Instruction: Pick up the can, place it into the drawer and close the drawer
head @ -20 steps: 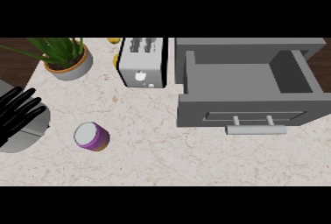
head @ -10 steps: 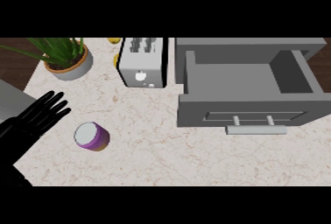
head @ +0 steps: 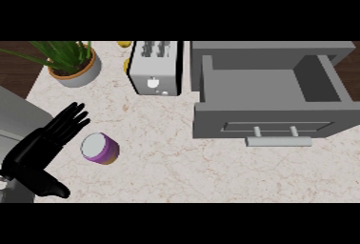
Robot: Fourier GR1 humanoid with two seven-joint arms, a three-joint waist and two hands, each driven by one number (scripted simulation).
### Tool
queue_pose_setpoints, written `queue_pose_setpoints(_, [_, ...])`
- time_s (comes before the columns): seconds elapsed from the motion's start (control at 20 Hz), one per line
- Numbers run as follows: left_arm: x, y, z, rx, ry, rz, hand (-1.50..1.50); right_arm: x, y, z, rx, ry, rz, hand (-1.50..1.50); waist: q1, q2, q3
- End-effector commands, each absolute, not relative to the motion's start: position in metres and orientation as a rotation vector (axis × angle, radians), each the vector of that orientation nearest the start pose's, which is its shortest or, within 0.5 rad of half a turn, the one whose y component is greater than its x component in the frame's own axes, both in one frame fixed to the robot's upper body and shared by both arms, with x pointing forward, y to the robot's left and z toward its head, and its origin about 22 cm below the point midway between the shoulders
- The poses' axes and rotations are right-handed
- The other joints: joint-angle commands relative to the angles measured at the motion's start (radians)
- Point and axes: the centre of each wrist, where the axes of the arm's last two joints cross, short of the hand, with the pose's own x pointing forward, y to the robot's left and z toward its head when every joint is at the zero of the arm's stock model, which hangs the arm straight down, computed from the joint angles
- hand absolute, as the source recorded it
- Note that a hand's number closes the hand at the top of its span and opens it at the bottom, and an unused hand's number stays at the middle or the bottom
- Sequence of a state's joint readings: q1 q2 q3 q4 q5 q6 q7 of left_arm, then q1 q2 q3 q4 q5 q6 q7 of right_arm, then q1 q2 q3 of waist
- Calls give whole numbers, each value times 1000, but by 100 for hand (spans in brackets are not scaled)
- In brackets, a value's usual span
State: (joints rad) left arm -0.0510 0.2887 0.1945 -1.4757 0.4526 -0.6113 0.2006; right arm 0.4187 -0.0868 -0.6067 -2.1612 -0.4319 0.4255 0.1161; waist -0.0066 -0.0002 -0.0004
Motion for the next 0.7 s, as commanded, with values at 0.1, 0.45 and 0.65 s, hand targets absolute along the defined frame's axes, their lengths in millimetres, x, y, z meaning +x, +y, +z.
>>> queue_pose_setpoints(0.1, [262,343,-1,-382,-1432,-231,-150,89,-366,94,-200,-1784,-95,-150,1,0,0])
queue_pose_setpoints(0.45, [263,359,-58,-335,-1417,-203,-150,75,-378,81,-187,-1781,-102,-150,-8,2,0])
queue_pose_setpoints(0.65, [261,375,-69,-325,-1392,-203,-150,91,-388,100,-193,-1784,-89,-150,-3,2,0])
